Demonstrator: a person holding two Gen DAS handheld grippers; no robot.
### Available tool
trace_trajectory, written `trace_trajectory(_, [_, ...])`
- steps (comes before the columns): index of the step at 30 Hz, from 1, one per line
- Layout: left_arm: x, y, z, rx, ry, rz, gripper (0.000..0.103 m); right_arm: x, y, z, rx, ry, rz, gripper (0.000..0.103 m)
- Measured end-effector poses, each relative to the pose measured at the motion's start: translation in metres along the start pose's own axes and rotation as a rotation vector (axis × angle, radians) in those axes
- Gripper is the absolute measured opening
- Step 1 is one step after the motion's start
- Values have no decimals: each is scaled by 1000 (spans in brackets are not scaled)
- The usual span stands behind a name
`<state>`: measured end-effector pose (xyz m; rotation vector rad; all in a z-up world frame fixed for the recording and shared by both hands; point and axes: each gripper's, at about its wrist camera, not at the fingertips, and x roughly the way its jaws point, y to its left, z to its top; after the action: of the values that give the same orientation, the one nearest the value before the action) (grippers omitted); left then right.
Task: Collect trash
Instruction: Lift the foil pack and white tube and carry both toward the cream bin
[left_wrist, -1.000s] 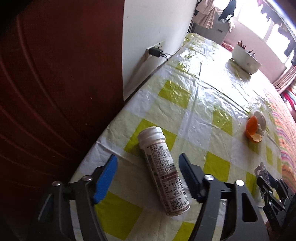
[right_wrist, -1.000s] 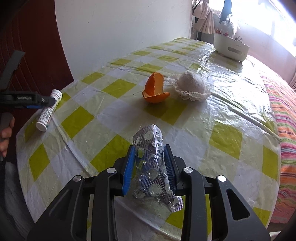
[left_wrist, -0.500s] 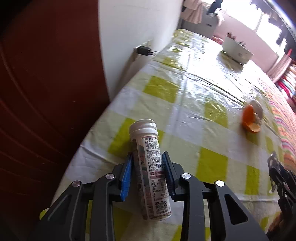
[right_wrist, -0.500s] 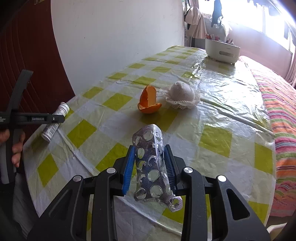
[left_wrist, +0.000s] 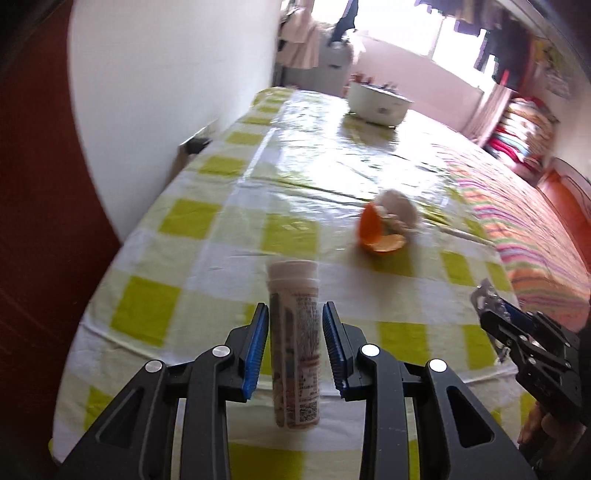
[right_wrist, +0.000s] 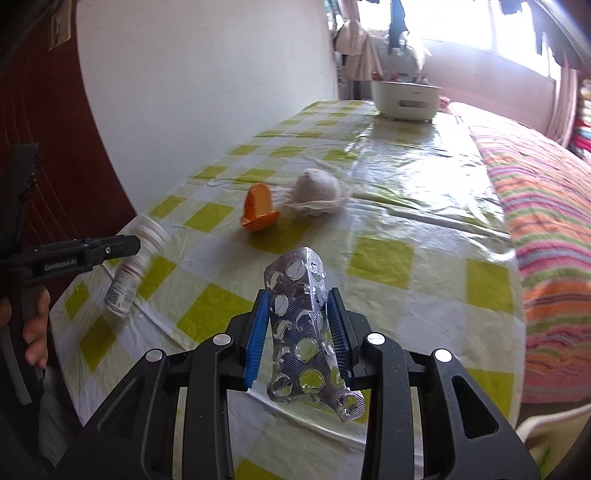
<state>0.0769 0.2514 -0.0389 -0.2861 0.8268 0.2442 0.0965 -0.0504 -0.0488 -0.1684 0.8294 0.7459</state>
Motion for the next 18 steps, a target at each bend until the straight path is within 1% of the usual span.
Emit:
trace_trajectory(4, [0,-26,0,39,-8,-44,30,-9,-16,-8,32,-4,-20,31])
trace_trajectory(9, [1,-47,-1,66,-14,-81,30,-22,-33,-15,63,-16,-45,31])
trace_trajectory(12, [-1,-52,1,61,-30,-103,29,-29,-40,-17,81,-31,-51,31])
trace_trajectory(14, [-2,-52,2,61,-38,-112,26,-33,-43,-18,86,-39,-58,31])
trace_trajectory(15, [-2,-51,3,60,-38,-113,23,-35,-44,-17,89,-44,-62,31])
trace_trajectory(18, [0,-51,4,72,-27,-98,23,-36,-46,-19,97,-45,-60,31])
